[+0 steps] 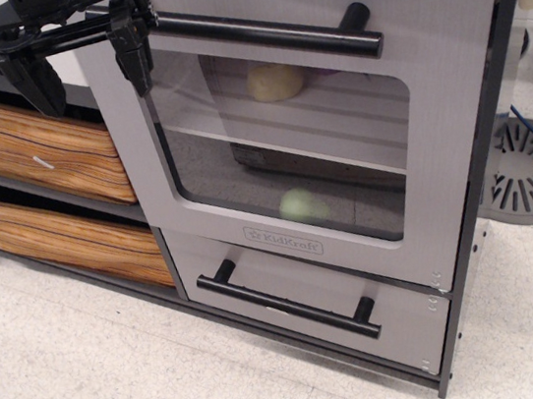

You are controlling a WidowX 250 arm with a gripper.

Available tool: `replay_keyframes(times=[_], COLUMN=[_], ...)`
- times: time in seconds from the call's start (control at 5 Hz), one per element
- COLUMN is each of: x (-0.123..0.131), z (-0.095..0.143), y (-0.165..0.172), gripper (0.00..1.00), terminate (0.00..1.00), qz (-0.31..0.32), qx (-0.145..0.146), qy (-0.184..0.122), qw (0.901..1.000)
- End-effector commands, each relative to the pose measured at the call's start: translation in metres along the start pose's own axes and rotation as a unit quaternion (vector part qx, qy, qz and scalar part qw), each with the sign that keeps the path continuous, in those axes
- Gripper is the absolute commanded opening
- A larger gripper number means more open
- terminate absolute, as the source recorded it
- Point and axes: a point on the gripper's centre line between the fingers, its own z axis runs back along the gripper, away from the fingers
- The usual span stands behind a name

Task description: Open oven

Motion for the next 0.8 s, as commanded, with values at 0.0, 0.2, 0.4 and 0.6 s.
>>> replay_keyframes(times=[0.0,0.2,0.4,0.6], x=[0.0,0.005,0.016,0.029], z=[0.0,0.011,0.022,0.025], y=[0.0,-0.012,-0.021,-0.027], gripper=[1.0,1.0,1.0,1.0], terminate=[0.0,0.0,0.0,0.0], qz=[0.0,0.108,0.184,0.238], qx=[0.0,-0.05,-0.078,-0.1], qy=[0.0,-0.019,-0.025,-0.047], qw=[1.0,0.9927,0.9795,0.965])
